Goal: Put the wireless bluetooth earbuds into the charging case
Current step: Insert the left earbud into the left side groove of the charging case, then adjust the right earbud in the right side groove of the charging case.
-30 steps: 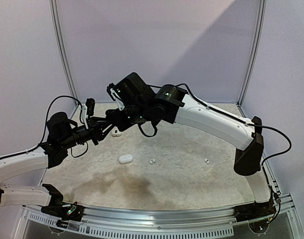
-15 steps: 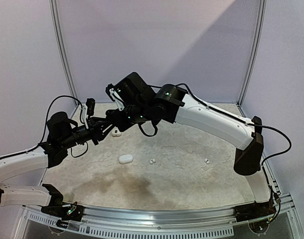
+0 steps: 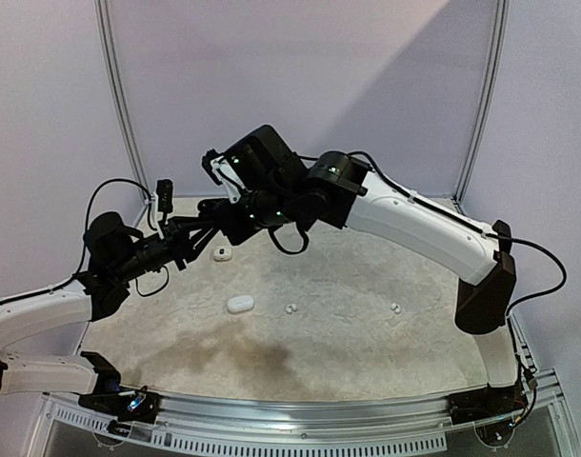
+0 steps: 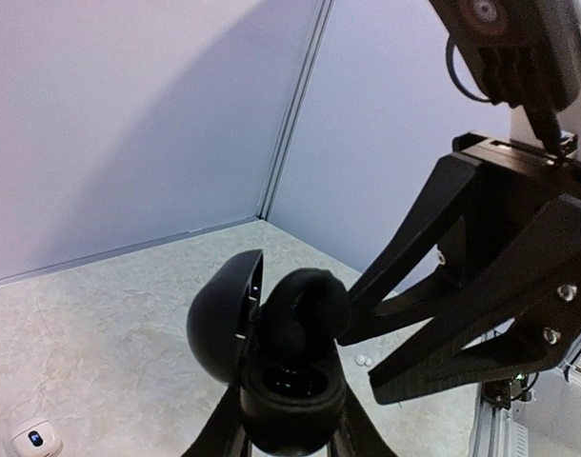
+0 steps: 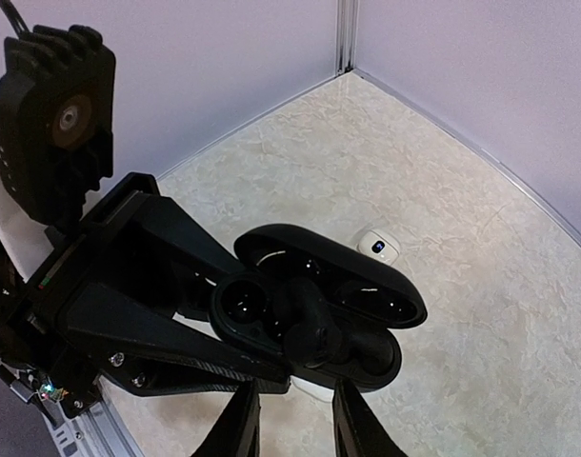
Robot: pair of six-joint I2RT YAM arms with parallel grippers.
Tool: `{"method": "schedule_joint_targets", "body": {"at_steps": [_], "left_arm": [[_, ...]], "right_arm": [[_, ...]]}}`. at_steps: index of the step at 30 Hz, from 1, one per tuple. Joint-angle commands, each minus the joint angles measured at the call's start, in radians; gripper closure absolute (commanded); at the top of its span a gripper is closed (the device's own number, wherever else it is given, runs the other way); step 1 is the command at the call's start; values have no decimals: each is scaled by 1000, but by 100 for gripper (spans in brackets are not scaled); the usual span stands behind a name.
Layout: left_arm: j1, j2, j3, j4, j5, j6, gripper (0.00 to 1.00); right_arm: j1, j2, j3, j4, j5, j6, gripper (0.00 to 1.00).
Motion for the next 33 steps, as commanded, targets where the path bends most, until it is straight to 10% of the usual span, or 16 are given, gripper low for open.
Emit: {"method": "schedule_joint_targets", "body": {"at_steps": [1,33], "left_arm": [[-13,-18,36,130,85,-13,100],[-14,34,42,100,189,7,100]], "right_arm": [[-13,-20,-27,2,-24,-22,72],[-31,-264,-149,77,-100,-35,70]]}}
